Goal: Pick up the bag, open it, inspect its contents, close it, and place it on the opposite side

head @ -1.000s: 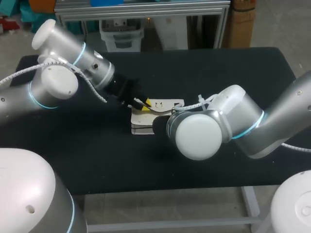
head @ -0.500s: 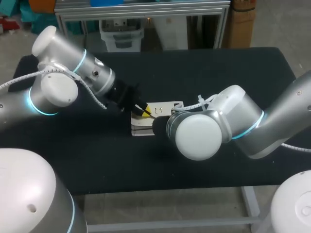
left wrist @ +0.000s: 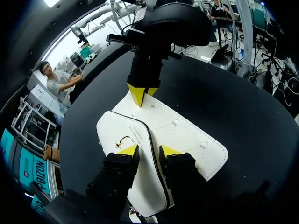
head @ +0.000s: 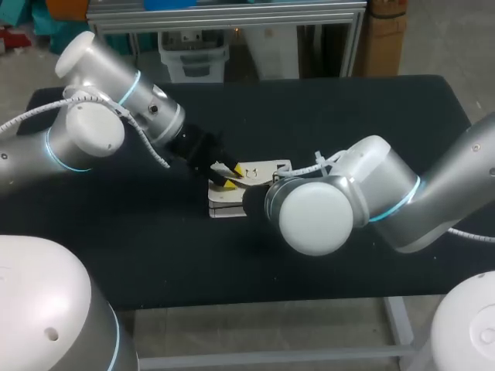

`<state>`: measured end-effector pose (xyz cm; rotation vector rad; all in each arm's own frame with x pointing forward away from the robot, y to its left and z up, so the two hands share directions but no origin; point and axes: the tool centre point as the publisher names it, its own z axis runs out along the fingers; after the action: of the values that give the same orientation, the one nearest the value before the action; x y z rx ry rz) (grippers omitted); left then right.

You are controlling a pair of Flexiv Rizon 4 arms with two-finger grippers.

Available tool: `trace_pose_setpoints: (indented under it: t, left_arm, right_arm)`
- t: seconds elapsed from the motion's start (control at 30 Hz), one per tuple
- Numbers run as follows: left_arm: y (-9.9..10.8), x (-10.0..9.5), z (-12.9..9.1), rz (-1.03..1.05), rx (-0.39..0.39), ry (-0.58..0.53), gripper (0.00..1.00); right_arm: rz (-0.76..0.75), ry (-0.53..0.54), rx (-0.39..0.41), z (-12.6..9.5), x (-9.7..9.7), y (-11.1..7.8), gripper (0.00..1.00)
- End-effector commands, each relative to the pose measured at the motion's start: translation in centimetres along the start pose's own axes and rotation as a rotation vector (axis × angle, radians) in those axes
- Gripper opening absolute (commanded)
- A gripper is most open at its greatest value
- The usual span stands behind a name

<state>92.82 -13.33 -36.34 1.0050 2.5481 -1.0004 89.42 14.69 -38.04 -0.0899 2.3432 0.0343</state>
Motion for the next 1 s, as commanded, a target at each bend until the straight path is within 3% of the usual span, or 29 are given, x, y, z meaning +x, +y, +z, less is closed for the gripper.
trace_pose_setpoints:
  t: [0.03, 0.27, 0.6, 0.73, 0.77, 0.8, 1.0]
  left_arm:
    - [-0.2, 0.4, -0.9, 0.015, 0.017, -0.038, 0.84]
    - [-0.7, -0.1, -1.7, 0.041, 0.024, -0.115, 0.85]
    - [-0.8, -0.8, -3.1, 0.003, 0.127, -0.167, 0.87]
    - [-0.9, -0.9, -3.6, -0.016, 0.138, -0.175, 0.91]
    - [-0.9, -0.9, -3.6, -0.024, 0.14, -0.178, 0.93]
    - [-0.9, -1.0, -3.7, -0.027, 0.138, -0.18, 0.96]
    - [-1.0, -1.2, -4.1, -0.064, 0.142, -0.189, 1.0]
  right_arm:
    - [0.0, -0.114, -0.008, 0.3, 0.4, -0.2, 0.0]
    - [0.0, -0.114, -0.008, 0.3, 0.4, -0.2, 0.0]
    - [0.0, -0.114, -0.008, 0.3, 0.4, -0.2, 0.02]
    - [0.0, -0.114, -0.008, 0.3, 0.4, -0.2, 0.5]
    - [0.0, -0.114, -0.008, 0.3, 0.4, -0.2, 0.89]
    - [0.0, -0.114, -0.008, 0.3, 0.4, -0.2, 1.0]
    - [0.005, -0.121, -0.024, -0.2, 0.1, -0.2, 1.0]
